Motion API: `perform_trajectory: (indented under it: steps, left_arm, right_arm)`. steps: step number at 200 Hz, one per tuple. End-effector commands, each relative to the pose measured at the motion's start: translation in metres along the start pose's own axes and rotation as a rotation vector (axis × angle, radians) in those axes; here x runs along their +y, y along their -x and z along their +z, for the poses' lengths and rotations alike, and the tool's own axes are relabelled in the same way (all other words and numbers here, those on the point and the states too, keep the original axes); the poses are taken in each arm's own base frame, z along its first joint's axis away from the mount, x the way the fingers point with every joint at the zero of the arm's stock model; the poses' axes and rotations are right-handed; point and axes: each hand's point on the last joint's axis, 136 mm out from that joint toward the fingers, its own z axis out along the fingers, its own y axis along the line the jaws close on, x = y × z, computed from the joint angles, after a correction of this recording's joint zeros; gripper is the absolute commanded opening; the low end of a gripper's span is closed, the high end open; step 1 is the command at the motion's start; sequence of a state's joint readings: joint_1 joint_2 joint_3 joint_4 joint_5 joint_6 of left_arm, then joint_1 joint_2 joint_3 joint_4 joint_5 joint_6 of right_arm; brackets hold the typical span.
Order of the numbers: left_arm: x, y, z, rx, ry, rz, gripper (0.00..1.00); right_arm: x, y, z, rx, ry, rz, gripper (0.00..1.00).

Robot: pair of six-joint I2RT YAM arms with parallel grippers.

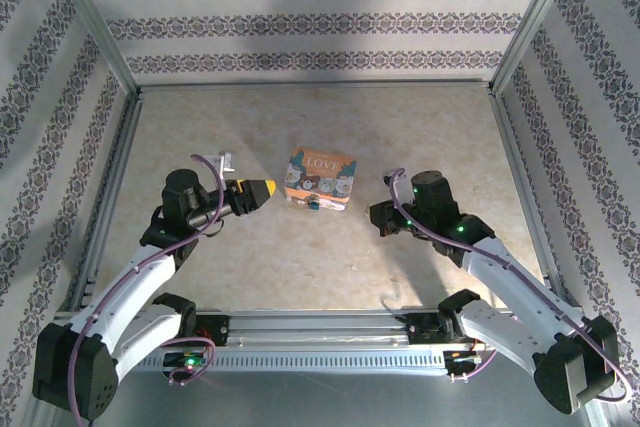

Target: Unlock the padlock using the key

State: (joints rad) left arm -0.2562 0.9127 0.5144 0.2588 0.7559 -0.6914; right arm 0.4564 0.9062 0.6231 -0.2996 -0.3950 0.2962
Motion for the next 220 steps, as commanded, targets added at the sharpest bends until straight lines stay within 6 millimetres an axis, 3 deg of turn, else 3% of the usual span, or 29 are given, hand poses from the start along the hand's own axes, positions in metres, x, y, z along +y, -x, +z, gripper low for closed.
perform_trajectory:
  steps: [1, 40, 89, 159, 220]
  left_arm:
    - [-0.053, 0.013, -0.001, 0.007, -0.21, 0.092, 0.54]
    - [-0.081, 0.002, 0.006, 0.09, -0.315, 0.153, 0.46]
    - [-0.104, -0.014, 0.019, 0.178, -0.41, 0.203, 0.34]
    - [-0.115, -0.029, 0.037, 0.254, -0.452, 0.222, 0.26]
    - [-0.117, -0.038, 0.044, 0.291, -0.446, 0.236, 0.23]
  right_arm:
    - [0.043, 0.037, -0.013, -0.13, 0.171, -0.151, 0.0]
    - [0.082, 0.052, -0.019, -0.158, 0.324, -0.276, 0.0]
    - [0.114, 0.046, -0.013, -0.082, 0.435, -0.35, 0.0]
    - [0.138, 0.038, -0.006, -0.019, 0.509, -0.383, 0.0]
    - [0.147, 0.041, -0.005, -0.012, 0.531, -0.394, 0.0]
